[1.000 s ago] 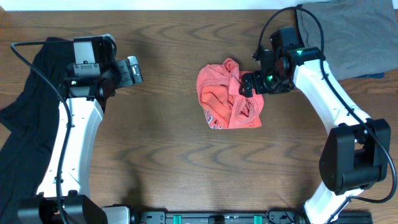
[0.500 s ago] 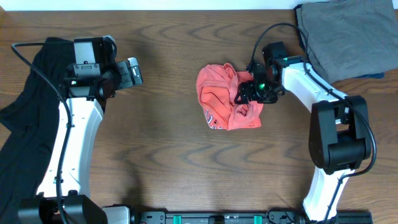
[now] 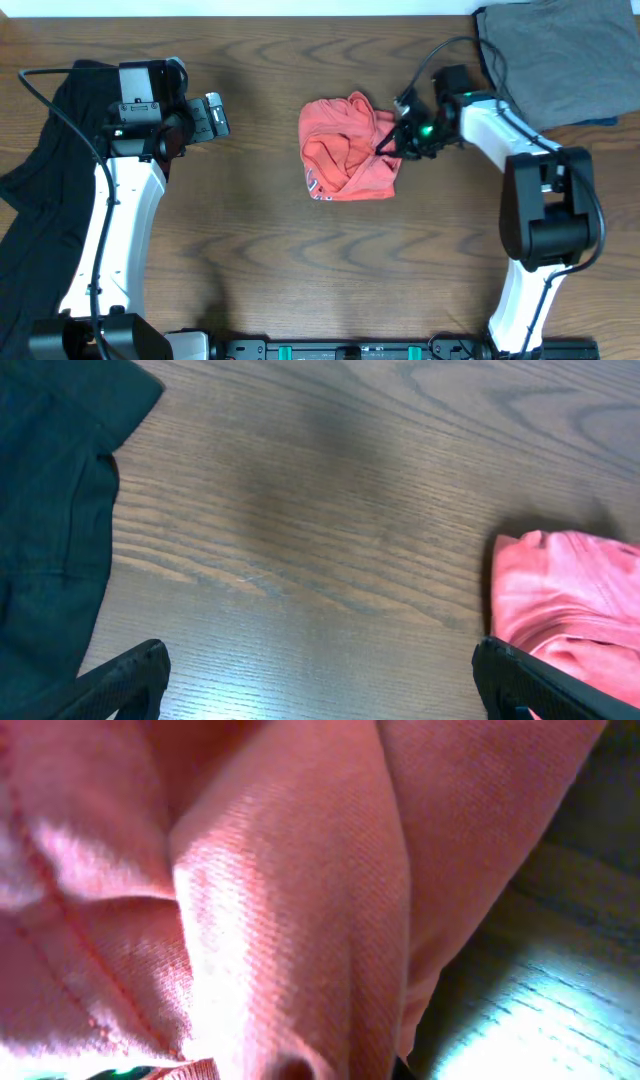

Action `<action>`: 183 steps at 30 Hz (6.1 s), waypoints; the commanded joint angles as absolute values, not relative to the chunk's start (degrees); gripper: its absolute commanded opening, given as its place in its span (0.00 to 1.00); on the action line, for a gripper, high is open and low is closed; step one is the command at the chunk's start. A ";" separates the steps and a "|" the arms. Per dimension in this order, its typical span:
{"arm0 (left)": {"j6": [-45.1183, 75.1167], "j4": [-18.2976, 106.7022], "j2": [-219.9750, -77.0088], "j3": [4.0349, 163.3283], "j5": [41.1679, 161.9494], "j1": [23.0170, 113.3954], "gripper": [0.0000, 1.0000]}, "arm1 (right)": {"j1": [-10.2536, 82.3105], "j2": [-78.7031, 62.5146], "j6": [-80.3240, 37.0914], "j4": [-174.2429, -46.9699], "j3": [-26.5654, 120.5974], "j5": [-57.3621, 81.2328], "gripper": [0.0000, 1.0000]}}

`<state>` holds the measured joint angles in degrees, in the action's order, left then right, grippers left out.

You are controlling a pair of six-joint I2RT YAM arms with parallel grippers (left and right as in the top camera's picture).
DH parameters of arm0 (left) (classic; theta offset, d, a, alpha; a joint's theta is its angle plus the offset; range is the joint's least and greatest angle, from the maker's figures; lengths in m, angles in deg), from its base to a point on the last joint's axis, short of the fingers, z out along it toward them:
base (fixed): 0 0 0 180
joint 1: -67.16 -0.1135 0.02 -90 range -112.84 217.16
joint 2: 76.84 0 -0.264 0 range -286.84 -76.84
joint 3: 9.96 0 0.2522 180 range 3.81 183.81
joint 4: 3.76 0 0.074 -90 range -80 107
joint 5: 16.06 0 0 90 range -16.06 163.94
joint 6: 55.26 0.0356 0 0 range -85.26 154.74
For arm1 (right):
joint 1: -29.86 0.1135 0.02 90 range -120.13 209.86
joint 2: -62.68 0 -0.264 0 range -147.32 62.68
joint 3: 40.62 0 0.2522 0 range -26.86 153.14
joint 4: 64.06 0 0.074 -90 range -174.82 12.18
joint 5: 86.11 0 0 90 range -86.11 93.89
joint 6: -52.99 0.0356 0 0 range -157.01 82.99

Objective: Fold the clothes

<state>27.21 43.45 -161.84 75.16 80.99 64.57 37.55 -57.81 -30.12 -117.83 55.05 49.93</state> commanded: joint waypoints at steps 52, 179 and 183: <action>26.94 40.98 -162.58 75.29 80.31 64.28 0.98 | -3.02 -46.94 -22.64 -98.79 63.57 35.57 0.65; 26.94 41.00 -162.58 75.29 80.31 64.28 0.98 | 29.88 62.38 -31.47 -84.63 -25.10 11.18 0.99; 26.99 41.22 -162.23 75.29 80.01 64.09 0.98 | 29.88 62.38 -31.47 -84.63 -25.10 11.20 0.99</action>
<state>27.23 41.07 -161.97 75.14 80.99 64.57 29.09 61.97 -32.41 -84.78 -24.47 11.75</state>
